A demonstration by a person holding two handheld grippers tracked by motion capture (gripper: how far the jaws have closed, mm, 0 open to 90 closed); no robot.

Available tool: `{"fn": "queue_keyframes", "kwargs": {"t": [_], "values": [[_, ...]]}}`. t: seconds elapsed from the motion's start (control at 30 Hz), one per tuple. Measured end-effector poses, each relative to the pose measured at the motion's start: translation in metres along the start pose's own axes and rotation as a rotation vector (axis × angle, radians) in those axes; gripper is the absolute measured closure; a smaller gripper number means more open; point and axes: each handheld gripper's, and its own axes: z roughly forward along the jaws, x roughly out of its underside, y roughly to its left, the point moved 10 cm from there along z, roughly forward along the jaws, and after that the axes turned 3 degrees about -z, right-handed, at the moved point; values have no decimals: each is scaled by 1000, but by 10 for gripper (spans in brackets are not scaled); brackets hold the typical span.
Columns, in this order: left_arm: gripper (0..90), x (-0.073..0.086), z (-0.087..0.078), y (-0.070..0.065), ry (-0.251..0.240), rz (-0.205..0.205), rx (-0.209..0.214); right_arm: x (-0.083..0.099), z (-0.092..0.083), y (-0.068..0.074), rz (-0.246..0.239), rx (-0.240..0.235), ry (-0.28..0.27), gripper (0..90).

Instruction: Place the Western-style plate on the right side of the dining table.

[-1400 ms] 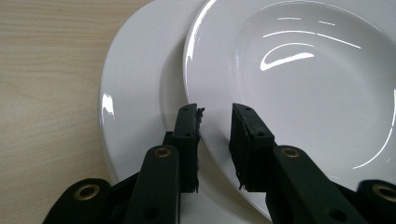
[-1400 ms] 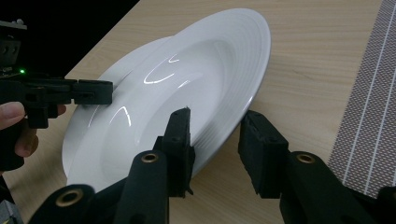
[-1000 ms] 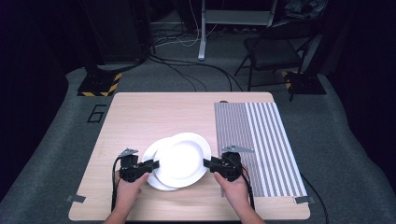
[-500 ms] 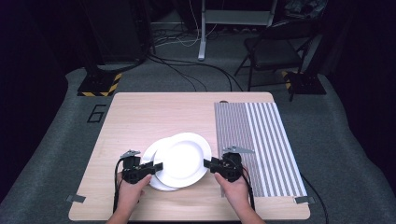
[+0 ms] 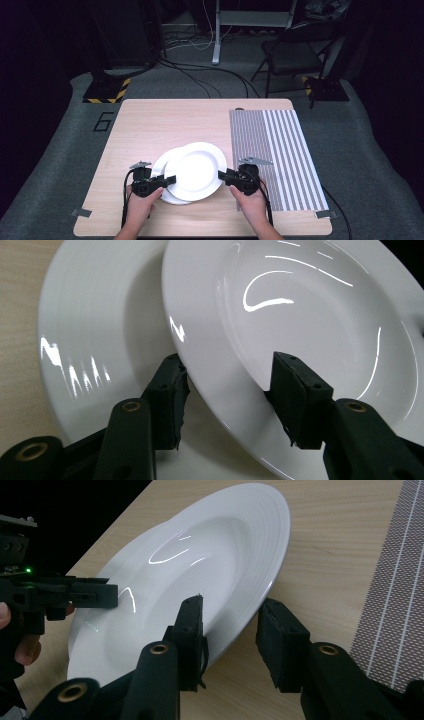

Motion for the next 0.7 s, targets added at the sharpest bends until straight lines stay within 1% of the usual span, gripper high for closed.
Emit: {"fn": "queue_keyframes", "kwargs": {"t": [0.03, 0.07, 0.13, 0.17, 0.3, 0.33, 0.37, 0.4, 0.43, 0.47, 0.5, 0.57, 0.63, 0.7], "values": [[491, 0, 0, -1, -9, 10, -12, 0, 0, 0, 4, 2, 3, 629], [491, 0, 0, -1, -7, 20, -16, 0, 0, 0, 4, 2, 3, 629], [493, -1, -1, -1, -16, 16, -17, 1, 0, 0, 9, 5, 4, 628], [496, -1, -1, -1, -16, 11, -15, 1, 0, -1, 8, 6, 3, 627], [502, -1, -2, -1, -16, 13, -17, 1, 0, 0, 5, 18, 5, 617], [506, -2, -3, -1, -18, 13, -15, 1, 0, 0, -12, 32, 6, 602], [507, -2, -3, -1, -18, 13, -15, 2, 0, 1, -13, 39, 11, 595], [507, -2, -3, -2, -22, 4, -16, 2, 0, 1, -13, 39, 11, 595], [509, -3, -4, -1, -28, 0, -21, 3, 0, 3, -18, 47, 18, 578], [512, -3, -5, -1, -27, 9, -21, 3, 0, 3, -21, 46, 18, 571], [515, -3, -6, -1, -29, 6, -23, 4, 0, 4, -15, 49, 24, 564], [519, -4, -6, -2, -35, 0, -20, 4, 0, 4, -21, 47, 24, 556], [523, -4, -7, -2, -39, -5, -26, 4, 0, 5, -18, 48, 27, 550], [525, -4, -8, -3, -39, -1, -29, 6, 0, 6, -5, 45, 38, 541]]}}
